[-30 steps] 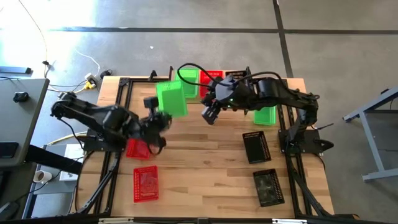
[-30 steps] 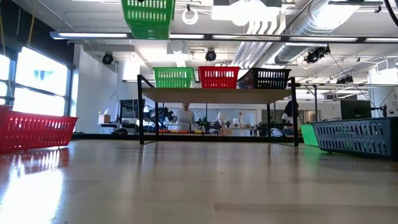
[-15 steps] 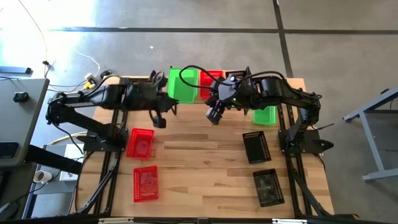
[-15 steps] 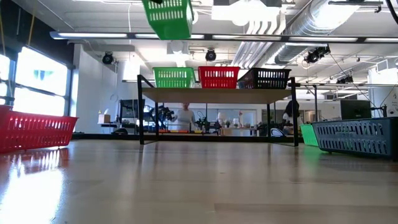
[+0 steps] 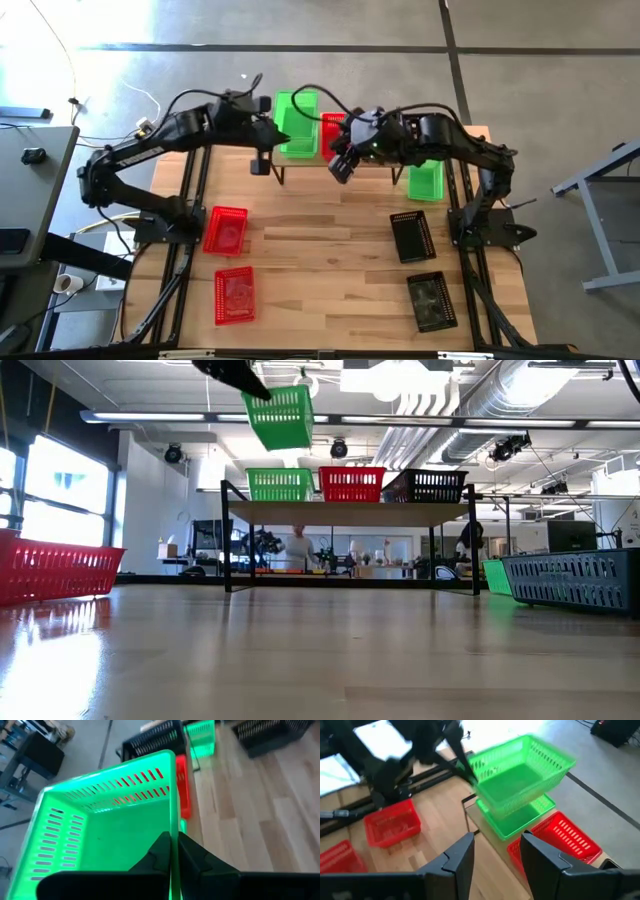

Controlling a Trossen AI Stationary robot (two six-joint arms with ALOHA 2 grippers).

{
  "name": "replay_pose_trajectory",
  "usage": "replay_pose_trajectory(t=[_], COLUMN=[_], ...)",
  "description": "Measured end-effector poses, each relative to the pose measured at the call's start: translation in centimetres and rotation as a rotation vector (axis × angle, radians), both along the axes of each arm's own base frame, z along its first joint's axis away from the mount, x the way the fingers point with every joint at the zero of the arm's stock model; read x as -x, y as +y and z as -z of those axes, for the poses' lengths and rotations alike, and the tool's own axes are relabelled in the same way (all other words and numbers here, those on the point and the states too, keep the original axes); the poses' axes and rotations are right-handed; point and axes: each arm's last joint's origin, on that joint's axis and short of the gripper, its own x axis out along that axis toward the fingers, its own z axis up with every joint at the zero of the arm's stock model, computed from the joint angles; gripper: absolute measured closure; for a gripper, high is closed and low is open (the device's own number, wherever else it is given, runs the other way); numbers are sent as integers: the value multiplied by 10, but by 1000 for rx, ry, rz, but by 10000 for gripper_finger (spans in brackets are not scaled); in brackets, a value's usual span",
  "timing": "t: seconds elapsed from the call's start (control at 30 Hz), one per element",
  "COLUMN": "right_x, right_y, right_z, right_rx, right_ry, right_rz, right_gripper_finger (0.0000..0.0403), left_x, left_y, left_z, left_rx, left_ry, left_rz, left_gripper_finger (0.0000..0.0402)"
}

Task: Stack baskets on shelf by color
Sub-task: Stack the bottom green bin on top of the green bin on the shelf

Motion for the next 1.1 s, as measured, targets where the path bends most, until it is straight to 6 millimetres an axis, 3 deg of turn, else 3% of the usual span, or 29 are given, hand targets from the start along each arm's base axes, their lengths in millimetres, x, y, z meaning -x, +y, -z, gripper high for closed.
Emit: replay_pose_trajectory(t=[0.23,0.5,0.67,1.1], right_x=[1,2,2,2], right_y=[-17,-27,-31,-43], right_z=[0,0,-1,-2], right_rx=[-22,-29,-33,-31], right_ry=[-17,-23,-39,-52], right_rz=[70,104,119,151], right_gripper_finger=[258,258,258,258], left_x=[-13,-6,-4,-17], left_y=[18,33,36,44], left_z=[18,21,23,41], left_rx=[11,20,107,121], left_ry=[71,87,55,137], left_rz=[16,-36,-25,-27], left_gripper_finger=[398,398,398,398])
